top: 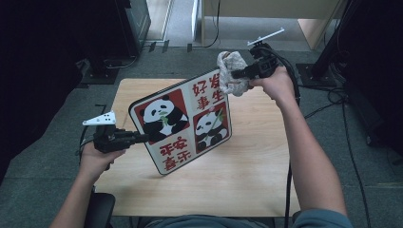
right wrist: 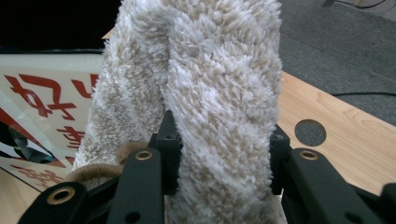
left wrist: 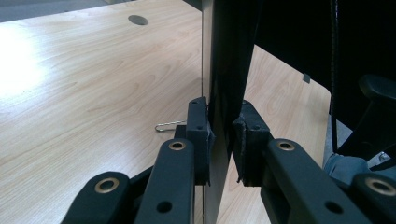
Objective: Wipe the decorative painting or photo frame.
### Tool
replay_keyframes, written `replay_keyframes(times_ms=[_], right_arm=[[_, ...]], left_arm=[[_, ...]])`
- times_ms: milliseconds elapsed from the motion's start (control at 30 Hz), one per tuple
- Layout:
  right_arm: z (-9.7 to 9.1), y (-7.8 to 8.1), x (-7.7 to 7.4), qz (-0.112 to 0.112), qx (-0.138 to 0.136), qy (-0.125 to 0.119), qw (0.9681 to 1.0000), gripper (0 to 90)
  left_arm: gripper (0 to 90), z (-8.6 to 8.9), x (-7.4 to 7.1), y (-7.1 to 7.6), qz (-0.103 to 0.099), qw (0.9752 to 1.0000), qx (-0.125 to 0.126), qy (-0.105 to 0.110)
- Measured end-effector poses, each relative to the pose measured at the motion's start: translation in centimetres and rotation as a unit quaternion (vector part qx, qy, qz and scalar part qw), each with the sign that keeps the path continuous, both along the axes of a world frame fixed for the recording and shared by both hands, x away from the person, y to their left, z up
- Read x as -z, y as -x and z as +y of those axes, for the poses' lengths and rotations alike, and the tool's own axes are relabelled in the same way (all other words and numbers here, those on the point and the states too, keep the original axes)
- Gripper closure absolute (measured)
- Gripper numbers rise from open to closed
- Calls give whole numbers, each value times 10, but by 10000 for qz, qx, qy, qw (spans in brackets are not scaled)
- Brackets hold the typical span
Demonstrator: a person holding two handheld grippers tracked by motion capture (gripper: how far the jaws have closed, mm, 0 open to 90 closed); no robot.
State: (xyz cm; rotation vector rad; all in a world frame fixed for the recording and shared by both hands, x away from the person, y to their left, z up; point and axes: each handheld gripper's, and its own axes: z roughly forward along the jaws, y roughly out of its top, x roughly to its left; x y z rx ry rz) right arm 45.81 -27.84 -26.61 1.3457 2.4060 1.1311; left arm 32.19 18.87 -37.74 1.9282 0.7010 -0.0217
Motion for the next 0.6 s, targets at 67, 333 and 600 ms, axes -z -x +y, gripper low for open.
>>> replay_keyframes(times_ms=[67,333,600], right_arm=[[0,0,2,20,2,-4,10000,620],[-1,1,13,100,34,-32,9999,621],[-1,4,25,205,85,-81,9997,622]], left_arm=[[788,0,0,0,1,10000,0,1],[788,0,0,0,-1,10000,1,1],[787,0,1,0,2,10000,3,13]])
